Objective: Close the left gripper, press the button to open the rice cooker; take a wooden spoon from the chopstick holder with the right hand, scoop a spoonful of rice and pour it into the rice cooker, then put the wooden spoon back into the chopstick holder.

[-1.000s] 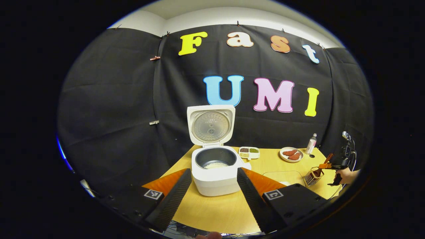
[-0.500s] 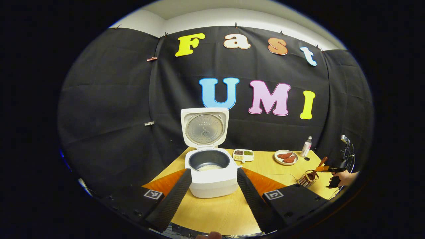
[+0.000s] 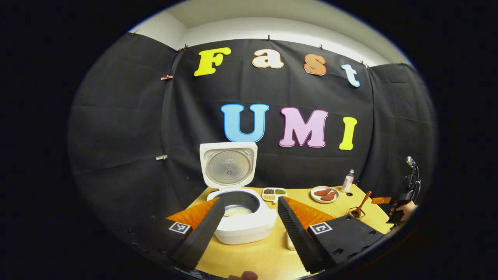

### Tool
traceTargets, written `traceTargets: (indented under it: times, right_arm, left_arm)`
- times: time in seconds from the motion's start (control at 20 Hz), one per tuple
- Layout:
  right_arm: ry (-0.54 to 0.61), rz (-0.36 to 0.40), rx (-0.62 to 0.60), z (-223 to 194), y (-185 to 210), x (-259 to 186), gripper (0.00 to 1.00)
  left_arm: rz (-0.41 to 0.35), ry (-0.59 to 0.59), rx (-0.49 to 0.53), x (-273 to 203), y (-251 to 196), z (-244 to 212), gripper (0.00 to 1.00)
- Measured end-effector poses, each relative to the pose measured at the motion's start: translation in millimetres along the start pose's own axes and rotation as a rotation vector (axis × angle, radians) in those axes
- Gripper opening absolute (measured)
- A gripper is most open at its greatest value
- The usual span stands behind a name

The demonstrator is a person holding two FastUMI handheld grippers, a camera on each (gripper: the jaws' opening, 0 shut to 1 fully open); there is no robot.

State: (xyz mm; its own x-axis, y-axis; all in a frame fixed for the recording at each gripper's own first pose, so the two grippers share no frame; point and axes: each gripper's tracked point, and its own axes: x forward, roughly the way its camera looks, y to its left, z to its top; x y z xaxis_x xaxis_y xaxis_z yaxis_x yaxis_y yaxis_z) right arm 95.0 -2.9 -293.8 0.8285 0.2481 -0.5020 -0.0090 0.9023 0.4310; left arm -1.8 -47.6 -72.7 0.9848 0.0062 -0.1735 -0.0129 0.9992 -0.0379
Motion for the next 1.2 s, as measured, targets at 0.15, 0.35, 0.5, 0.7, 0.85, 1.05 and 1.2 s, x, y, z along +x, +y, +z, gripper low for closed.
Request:
traceTargets:
  times: [0.15,0.35,0.5,0.7,0.85,1.05,1.2]
  right_arm:
    - [-0.073,-0.019,-0.094,20.9,10.9,-29.3,0.98]
    - [-0.164,-0.009,-0.149,46.0,38.2,-59.4,0.98]
    - [-0.273,-0.016,-0.164,77.4,55.5,-80.4,0.98]
    - [-0.403,0.007,-0.234,112.5,84.7,-114.1,0.98]
    - [-0.458,0.035,-0.292,125.0,109.2,-139.0,0.98]
    - [-0.466,0.137,-0.23,123.2,148.3,-158.1,0.98]
    - [-0.543,0.103,-0.221,139.1,150.2,-172.9,0.99]
  left_arm:
    - [-0.036,-0.038,-0.011,7.5,2.7,19.7,0.95]
    - [-0.081,-0.101,-0.05,24.4,4.5,55.1,0.95]
    - [-0.073,-0.13,-0.026,49.4,17.0,81.5,0.95]
    - [-0.078,-0.161,-0.046,86.6,27.1,111.4,0.95]
    - [-0.071,-0.191,-0.05,119.4,38.6,134.9,0.95]
    - [-0.051,-0.23,-0.031,173.2,52.4,165.0,0.95]
    - [-0.017,-0.233,-0.017,225.3,67.3,173.8,0.95]
